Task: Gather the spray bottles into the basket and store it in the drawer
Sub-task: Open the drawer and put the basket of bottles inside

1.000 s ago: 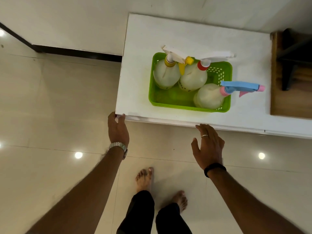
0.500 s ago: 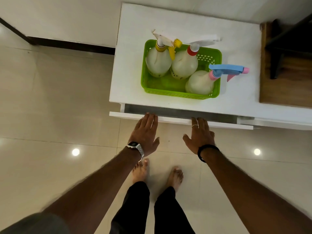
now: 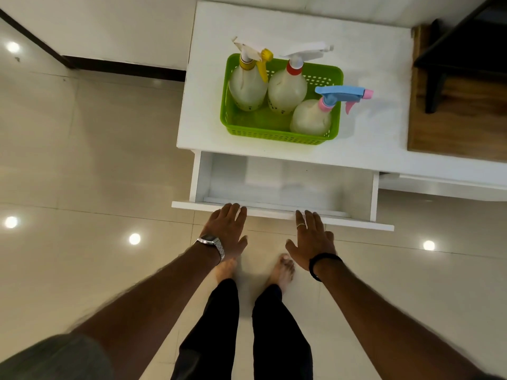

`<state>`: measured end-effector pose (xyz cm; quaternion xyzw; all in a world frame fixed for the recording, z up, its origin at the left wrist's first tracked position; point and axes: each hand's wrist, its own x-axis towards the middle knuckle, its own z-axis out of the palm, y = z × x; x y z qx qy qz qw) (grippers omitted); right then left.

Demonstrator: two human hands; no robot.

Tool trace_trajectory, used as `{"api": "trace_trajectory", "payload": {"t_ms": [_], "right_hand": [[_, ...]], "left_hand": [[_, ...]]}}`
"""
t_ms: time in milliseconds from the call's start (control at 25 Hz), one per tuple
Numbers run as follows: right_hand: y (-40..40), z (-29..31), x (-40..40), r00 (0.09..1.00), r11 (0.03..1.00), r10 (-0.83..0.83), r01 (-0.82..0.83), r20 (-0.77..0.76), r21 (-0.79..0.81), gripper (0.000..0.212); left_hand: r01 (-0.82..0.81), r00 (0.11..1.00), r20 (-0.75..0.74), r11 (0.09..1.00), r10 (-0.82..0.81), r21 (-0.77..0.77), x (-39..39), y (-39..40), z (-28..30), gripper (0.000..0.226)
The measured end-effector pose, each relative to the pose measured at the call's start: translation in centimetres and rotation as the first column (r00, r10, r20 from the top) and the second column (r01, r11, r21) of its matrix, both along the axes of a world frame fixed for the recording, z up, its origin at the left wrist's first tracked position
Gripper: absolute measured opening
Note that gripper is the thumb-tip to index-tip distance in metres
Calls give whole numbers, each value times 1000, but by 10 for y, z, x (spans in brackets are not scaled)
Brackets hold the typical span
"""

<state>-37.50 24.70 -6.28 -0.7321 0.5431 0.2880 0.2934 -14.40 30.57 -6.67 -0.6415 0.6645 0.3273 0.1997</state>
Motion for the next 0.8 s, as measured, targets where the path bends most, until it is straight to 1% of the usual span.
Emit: {"api": "trace_trajectory", "payload": {"t_ms": [280,480,640,800], "right_hand": [[47,5,-22,1000,1000,12,-12,25,28,70],[58,7,-30,998,997,55,-56,34,47,61],[59,6,-32,996,993,80,-83,31,88,49],[65,5,-30,996,989,88,-89,12,117,41]], "left_hand": [[-43,999,16,998,42,42,-26,54,10,74],[-69,997,43,996,66,59,-36,61,15,57],[-11,1000,23,991,8,133,-29,57,11,43],[43,999,6,981,-45,191,-30,67,6,43]]}}
